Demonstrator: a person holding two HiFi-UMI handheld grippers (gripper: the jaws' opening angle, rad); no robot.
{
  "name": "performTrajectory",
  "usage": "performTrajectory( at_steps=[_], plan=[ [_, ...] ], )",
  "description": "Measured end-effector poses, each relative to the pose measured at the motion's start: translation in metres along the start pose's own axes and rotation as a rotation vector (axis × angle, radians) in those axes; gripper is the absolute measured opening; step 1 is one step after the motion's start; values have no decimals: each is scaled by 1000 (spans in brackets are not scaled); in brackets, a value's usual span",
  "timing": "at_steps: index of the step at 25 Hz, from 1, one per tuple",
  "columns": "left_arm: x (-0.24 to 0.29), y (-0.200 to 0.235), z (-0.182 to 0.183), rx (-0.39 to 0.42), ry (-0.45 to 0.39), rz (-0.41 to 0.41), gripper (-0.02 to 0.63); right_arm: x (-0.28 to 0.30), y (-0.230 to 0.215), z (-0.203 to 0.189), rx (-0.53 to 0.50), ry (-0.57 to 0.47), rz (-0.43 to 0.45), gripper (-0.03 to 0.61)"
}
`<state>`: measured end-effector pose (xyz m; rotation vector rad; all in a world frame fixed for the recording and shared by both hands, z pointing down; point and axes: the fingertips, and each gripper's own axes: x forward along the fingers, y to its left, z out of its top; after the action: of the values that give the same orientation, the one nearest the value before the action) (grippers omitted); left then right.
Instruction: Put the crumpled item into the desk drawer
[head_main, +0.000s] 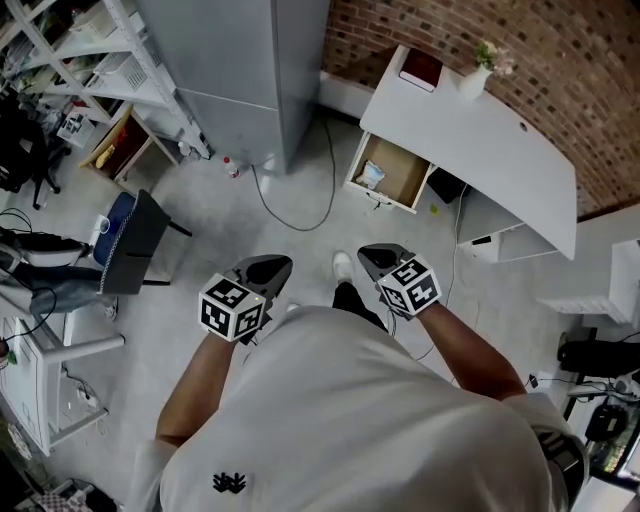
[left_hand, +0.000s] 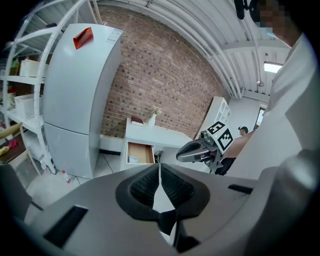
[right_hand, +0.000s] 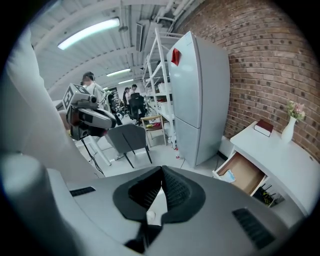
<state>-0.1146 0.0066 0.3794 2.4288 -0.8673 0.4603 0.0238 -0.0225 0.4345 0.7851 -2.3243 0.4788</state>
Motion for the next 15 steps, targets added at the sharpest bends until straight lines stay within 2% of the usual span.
performTrajectory(
  at_steps=[6, 15],
  plan=[
    [-10, -4, -21, -8, 7, 1, 32, -1, 21, -8, -5, -18, -1, 29],
    [-23, 0, -35, -20, -2, 22, 31, -1, 39, -3, -15, -46, 9, 29]
  ],
)
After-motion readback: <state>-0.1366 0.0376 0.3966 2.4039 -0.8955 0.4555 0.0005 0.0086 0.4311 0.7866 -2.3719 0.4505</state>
